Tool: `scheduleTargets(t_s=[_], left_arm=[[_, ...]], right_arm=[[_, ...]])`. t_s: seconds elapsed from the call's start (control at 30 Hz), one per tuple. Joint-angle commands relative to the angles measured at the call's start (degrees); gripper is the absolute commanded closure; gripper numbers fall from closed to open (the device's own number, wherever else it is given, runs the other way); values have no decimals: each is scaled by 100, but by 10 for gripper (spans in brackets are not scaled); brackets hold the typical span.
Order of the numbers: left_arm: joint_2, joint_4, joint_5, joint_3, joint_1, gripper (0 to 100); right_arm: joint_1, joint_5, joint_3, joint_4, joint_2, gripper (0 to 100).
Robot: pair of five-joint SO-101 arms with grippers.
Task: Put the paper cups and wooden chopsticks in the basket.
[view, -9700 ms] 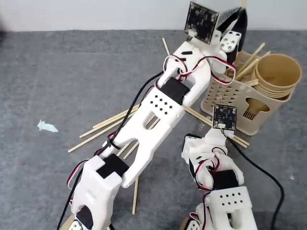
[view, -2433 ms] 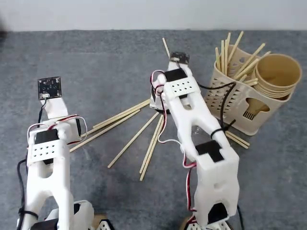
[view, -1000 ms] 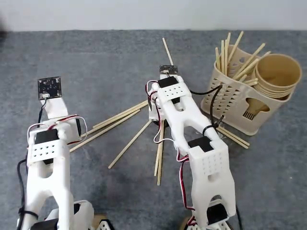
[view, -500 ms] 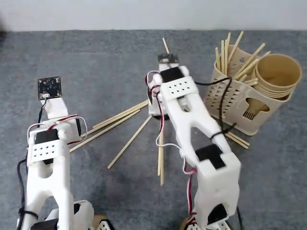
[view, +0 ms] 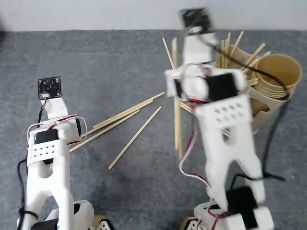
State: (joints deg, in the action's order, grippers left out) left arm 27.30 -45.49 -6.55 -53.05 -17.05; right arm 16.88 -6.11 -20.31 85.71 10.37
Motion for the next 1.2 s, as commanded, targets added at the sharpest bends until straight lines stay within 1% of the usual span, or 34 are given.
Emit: scheduleTargets(t_s=[0.0, 0.13, 0.27, 0.57, 0.83, 1.1, 1.17], left_arm=[[220, 114, -26, 31, -44, 982], [211, 114, -26, 31, -44, 982], [202, 114, -26, 31, -35, 982], [193, 114, -26, 31, -26, 982], [193, 114, -26, 31, -26, 982], [193, 114, -26, 31, -26, 982], [193, 114, -26, 31, -26, 982]], right_arm=[[-435, 281, -659, -409, 576, 991], [-1007, 404, -1011, -840, 611, 991], [-1587, 404, -1055, -1473, 593, 991], [-2290, 369, -1046, -3099, 585, 991], [-2492, 396, -615, -3732, 321, 991], [-2580, 404, 958, -4813, 198, 991], [-2563, 404, 1222, -4927, 198, 991]])
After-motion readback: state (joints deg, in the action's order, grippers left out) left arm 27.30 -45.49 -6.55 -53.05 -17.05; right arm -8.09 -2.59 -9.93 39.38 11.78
